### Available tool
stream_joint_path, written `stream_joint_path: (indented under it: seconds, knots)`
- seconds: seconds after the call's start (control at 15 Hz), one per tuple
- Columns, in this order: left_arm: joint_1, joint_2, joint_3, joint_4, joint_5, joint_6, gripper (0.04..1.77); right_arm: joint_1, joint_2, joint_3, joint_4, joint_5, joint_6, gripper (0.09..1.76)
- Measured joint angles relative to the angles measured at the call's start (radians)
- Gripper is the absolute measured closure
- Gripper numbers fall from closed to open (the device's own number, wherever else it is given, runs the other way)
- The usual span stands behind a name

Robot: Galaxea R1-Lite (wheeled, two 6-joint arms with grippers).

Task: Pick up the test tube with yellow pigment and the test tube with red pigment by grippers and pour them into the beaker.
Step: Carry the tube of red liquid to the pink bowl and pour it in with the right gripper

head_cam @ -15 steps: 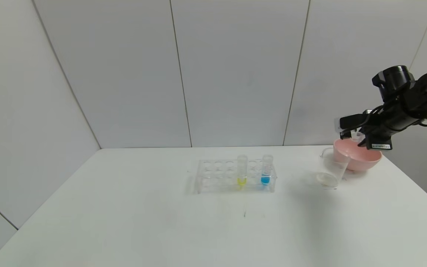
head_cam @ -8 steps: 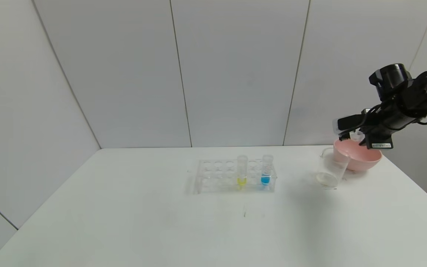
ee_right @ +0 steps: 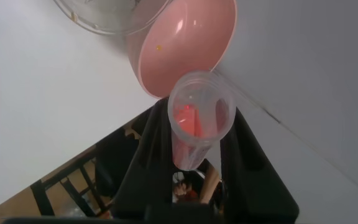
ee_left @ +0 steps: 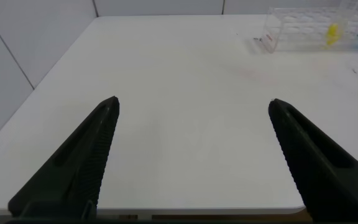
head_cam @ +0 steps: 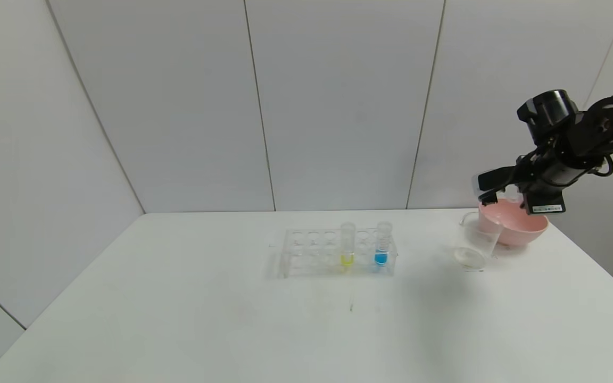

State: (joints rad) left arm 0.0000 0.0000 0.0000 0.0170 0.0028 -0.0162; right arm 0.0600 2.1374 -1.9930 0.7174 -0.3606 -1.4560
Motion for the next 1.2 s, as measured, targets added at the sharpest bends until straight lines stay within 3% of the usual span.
stream_joint_path:
  seconds: [0.47, 0.8, 1.2]
  knots:
    - [0.0, 0.0, 0.0, 0.0, 0.0, 0.0, 0.09, 0.016, 0.009, 0.009, -0.001, -0.1, 0.002, 1.35]
    - [0.0, 0.0, 0.0, 0.0, 0.0, 0.0, 0.09, 0.022, 0.017, 0.011, -0.002, -0.112, 0.005, 1.35]
    - [0.0, 0.0, 0.0, 0.0, 0.0, 0.0, 0.09, 0.056, 0.024, 0.011, -0.012, -0.219, 0.01, 1.35]
